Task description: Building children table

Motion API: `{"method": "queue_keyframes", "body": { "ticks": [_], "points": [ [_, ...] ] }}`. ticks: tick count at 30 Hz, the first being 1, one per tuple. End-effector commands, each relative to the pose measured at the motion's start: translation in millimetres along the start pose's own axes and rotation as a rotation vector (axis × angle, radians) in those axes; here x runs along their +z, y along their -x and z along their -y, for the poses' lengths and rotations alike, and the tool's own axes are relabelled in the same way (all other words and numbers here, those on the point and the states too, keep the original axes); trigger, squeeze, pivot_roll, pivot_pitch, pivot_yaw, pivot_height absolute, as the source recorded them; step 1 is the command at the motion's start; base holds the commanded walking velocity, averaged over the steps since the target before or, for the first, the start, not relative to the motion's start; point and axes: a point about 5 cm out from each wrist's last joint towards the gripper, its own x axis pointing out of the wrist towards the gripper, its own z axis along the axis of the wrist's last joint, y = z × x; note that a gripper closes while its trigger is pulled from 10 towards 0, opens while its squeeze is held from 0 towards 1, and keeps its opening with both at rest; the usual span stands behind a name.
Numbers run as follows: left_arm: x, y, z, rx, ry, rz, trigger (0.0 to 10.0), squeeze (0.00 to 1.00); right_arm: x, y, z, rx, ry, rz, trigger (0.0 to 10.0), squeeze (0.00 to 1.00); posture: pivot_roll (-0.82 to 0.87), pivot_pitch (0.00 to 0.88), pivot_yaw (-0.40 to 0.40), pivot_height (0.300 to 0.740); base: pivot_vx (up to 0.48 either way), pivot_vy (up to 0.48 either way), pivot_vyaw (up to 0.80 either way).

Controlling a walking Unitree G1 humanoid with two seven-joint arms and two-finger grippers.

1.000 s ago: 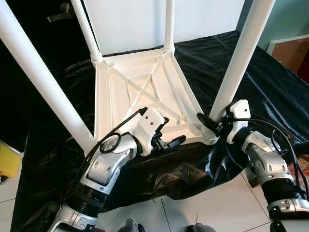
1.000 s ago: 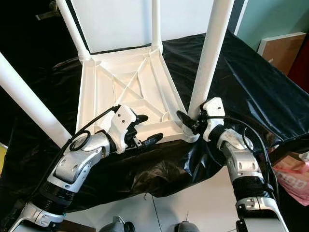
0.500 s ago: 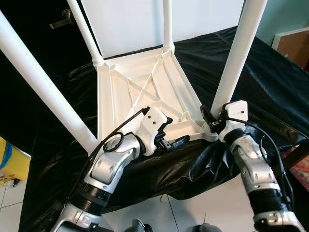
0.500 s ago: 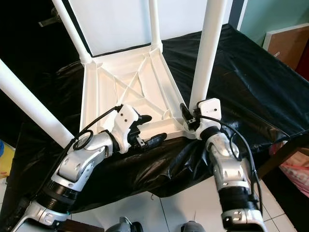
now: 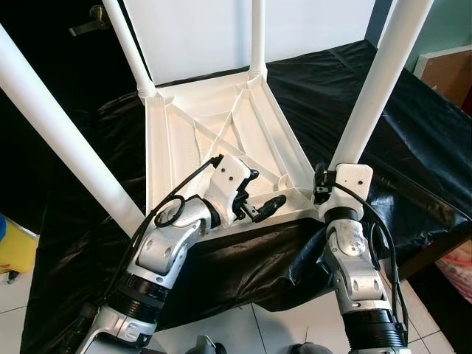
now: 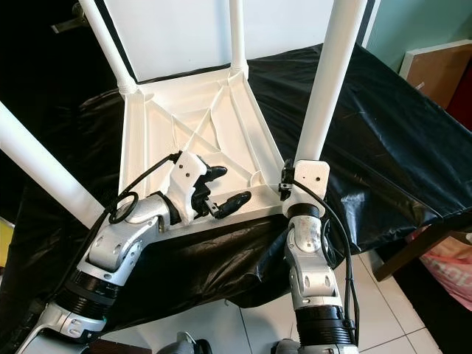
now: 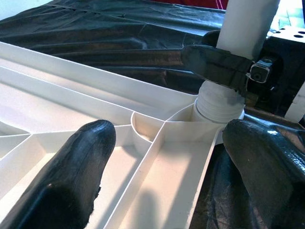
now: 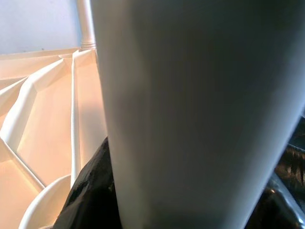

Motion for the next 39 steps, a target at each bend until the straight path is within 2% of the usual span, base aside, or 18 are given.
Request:
{"method": "queue_keyframes", "body": {
  "ticks": [1, 14, 15, 16, 17, 19, 29, 30, 32, 33, 34, 35, 36, 38, 39],
  "points": [
    [-3, 1.4, -3.7, 0.03, 0.001, -0.004, 10.0, 0.0, -22, 7.9, 4.6, -0.033, 0.013, -0.119, 10.0, 0.0, -0.12, 0.062, 0.07, 0.74, 0.0, 0.0, 0.0],
    [-3, 3.8, -6.3, 0.042, -0.005, -0.007, 10.0, 0.0, -14, 5.5, 11.8, -0.026, 0.021, -0.068, 10.0, 0.0, -0.11, 0.047, 0.069, 0.74, 0.0, 0.0, 0.0],
    [-4, 4.1, -5.8, 0.041, -0.004, -0.008, 10.0, 0.0, -12, 4.8, 13.2, -0.019, 0.02, -0.058, 10.0, 0.85, -0.11, 0.042, 0.07, 0.74, 0.0, 0.0, 0.0],
    [-5, 4.3, -5.5, 0.041, -0.004, -0.009, 10.0, 0.0, -11, 4.2, 14.1, -0.009, 0.018, -0.05, 10.0, 0.99, -0.11, 0.042, 0.07, 0.74, 0.0, 0.0, 0.0],
    [-5, 4.4, -5.3, 0.04, -0.004, -0.009, 10.0, 0.0, -9, 3.2, 16.0, 0.012, 0.012, -0.038, 10.0, 1.0, -0.11, 0.037, 0.068, 0.74, 0.0, 0.0, 0.0],
    [-6, 3.9, -5.9, 0.041, -0.004, -0.009, 10.0, 0.0, -7, 1.7, 18.3, 0.067, -0.004, -0.02, 10.0, 1.0, -0.12, 0.029, 0.067, 0.74, 0.0, 0.0, 0.0],
    [-5, 2.5, -7.3, 0.038, -0.015, -0.005, 10.0, 0.0, -5, -2.8, 30.9, 0.194, 0.018, 0.014, 10.0, 1.0, -0.12, 0.0, 0.065, 0.74, 0.0, 0.0, 0.0],
    [-5, 2.5, -8.2, 0.038, -0.018, -0.006, 10.0, 0.0, -6, -3.9, 32.9, 0.253, 0.006, 0.01, 10.0, 0.89, -0.12, 0.0, 0.066, 0.74, 0.0, 0.0, 0.0],
    [-5, 2.5, -8.2, 0.038, -0.018, -0.006, 10.0, 0.0, -6, -3.9, 32.9, 0.253, 0.006, 0.01, 10.0, 0.89, -0.12, 0.0, 0.066, 0.74, 0.0, 0.0, 0.0],
    [-5, 2.7, -9.2, 0.038, -0.021, -0.006, 10.0, 0.0, -7, -4.7, 33.6, 0.316, 0.006, 0.01, 10.0, 0.0, -0.12, 0.0, 0.068, 0.74, 0.0, 0.0, 0.0],
    [-5, 2.7, -9.2, 0.038, -0.021, -0.006, 10.0, 0.0, -7, -4.7, 33.6, 0.316, 0.006, 0.01, 10.0, 0.0, -0.12, 0.0, 0.068, 0.74, 0.0, 0.0, 0.0],
    [-5, 2.6, -9.9, 0.036, -0.025, -0.007, 10.0, 0.0, -8, -5.0, 33.5, 0.389, 0.013, 0.016, 10.0, 0.0, -0.13, 0.0, 0.07, 0.74, 0.0, 0.0, 0.0],
    [-5, 2.6, -9.9, 0.036, -0.025, -0.007, 10.0, 0.0, -8, -5.0, 33.5, 0.389, 0.013, 0.016, 10.0, 0.0, -0.13, 0.0, 0.07, 0.74, 0.0, 0.0, 0.0],
    [-4, 2.3, -10.5, 0.027, -0.034, -0.008, 10.0, 0.0, -7, -7.6, 35.4, 0.514, 0.033, 0.026, 10.0, 0.0, -0.13, 0.0, 0.072, 0.74, 0.0, 0.0, 0.0],
    [-4, 2.3, -10.5, 0.027, -0.034, -0.008, 10.0, 0.0, -7, -7.6, 35.4, 0.514, 0.033, 0.026, 10.0, 0.0, -0.13, 0.0, 0.072, 0.74, 0.0, 0.0, 0.0]
  ]
}}
